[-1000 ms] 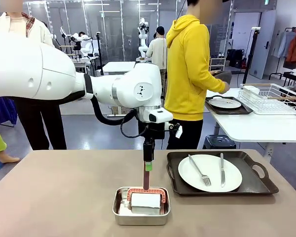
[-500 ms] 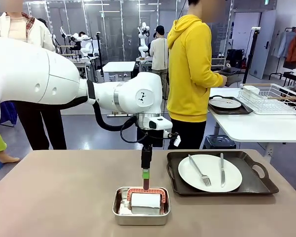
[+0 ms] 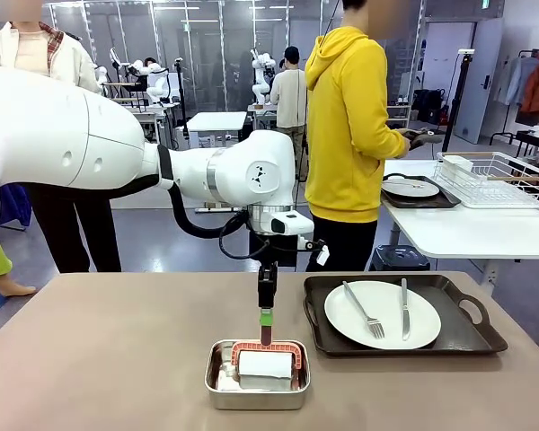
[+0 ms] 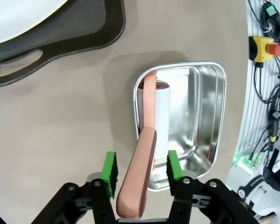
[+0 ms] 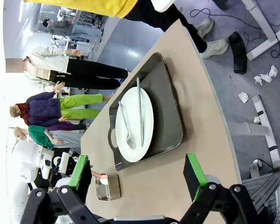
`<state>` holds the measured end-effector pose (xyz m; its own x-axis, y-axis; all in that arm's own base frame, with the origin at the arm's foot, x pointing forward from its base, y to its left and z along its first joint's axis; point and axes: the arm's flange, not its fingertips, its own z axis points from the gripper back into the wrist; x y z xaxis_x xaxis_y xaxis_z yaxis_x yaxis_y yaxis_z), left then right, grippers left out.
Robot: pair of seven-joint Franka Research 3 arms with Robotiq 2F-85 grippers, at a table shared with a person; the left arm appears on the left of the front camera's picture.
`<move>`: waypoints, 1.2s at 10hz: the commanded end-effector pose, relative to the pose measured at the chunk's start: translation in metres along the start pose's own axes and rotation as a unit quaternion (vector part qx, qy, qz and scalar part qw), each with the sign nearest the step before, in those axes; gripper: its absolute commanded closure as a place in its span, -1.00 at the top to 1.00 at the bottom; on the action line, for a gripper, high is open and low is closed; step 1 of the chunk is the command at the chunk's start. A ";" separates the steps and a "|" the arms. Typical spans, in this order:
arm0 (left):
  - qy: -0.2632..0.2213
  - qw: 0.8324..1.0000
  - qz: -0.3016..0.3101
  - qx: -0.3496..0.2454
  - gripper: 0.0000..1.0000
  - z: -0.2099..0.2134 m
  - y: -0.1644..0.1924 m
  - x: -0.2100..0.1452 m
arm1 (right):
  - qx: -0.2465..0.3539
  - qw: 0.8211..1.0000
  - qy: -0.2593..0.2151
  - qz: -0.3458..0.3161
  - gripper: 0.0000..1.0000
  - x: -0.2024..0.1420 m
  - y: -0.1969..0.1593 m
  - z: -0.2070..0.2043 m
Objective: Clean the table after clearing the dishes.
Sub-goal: When the left (or right) Handle tray is removed, use the left hand (or right hand) to clean the left (or right) side of the table with the Lint Roller.
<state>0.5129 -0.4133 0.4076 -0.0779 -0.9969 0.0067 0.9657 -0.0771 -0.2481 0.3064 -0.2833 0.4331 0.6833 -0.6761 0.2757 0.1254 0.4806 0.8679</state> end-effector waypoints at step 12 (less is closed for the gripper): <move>-0.182 0.881 0.437 0.005 -1.00 0.105 -0.097 -0.179 | 0.003 1.000 0.000 0.001 1.00 -0.001 0.001 0.001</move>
<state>0.4731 -0.2563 0.5592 0.6384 -0.7659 0.0759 0.7423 0.5867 -0.3236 0.3061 -0.2835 0.4332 0.6827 -0.6767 0.2758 0.1254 0.4803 0.8681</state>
